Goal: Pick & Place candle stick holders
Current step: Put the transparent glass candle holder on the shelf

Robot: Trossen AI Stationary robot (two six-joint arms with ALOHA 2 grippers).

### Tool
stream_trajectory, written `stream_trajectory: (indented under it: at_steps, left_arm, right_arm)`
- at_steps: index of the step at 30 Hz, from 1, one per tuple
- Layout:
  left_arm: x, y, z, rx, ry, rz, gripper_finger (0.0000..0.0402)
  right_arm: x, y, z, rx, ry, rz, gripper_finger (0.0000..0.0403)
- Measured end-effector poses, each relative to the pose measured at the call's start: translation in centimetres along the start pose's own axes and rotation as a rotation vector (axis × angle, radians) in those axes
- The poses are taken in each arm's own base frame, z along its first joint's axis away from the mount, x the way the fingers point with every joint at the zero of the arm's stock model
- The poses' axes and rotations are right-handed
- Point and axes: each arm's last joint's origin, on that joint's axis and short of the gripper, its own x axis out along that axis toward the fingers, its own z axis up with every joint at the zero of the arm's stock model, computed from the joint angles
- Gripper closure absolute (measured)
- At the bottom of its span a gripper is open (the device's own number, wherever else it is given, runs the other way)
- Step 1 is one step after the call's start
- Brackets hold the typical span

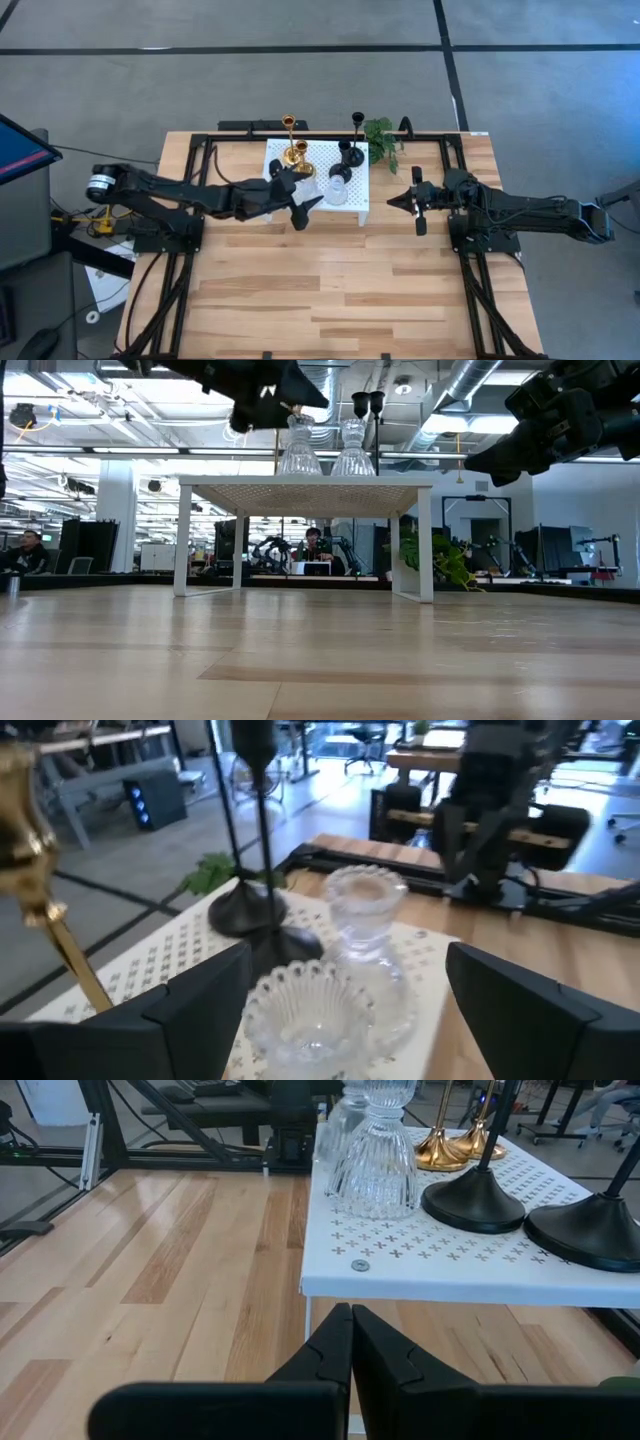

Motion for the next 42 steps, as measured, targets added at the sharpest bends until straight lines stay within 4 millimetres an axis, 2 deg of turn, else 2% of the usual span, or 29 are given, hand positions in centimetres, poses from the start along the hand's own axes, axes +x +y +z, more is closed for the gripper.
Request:
stream_trajectory:
  at_steps: [8, 14, 21, 30, 34, 38, 42]
  left_arm:
    - [-2.2, -0.5, 1.7, 0.001, -0.061, -0.061, 0.0066]
    - [-3.6, 0.2, 2.6, 0.047, -0.083, -0.034, 0.0069]
    - [-4.8, 0.4, 2.3, 0.009, -0.003, -0.057, 0.0096]
    - [-6.4, -1.9, 1.9, 0.026, 0.023, -0.193, 0.0189]
    - [-6.5, -2.6, 0.1, 0.064, 0.076, -0.247, 0.0241]
    - [-6.5, -2.6, -1.4, 0.084, 0.104, -0.244, 0.0297]
    - [-6.5, -2.5, -2.2, 0.076, 0.093, -0.248, 0.0357]
  right_arm:
    - [0.0, 0.0, 0.0, 0.0, 0.001, 0.0, 0.0403]
    - [0.0, 0.0, 0.0, 0.001, 0.001, 0.0, 0.0403]
    - [0.0, 0.0, 0.0, 0.001, 0.001, 0.0, 0.0403]
    - [0.0, 0.0, 0.0, 0.001, 0.001, 0.0, 0.0403]
    - [0.0, 0.0, 0.0, 0.001, 0.001, 0.0, 0.0403]
    - [0.0, 0.0, 0.0, 0.001, 0.0, 0.0, 0.0403]
    - [0.0, 0.0, 0.0, 0.001, 0.0, 0.0, 0.0403]
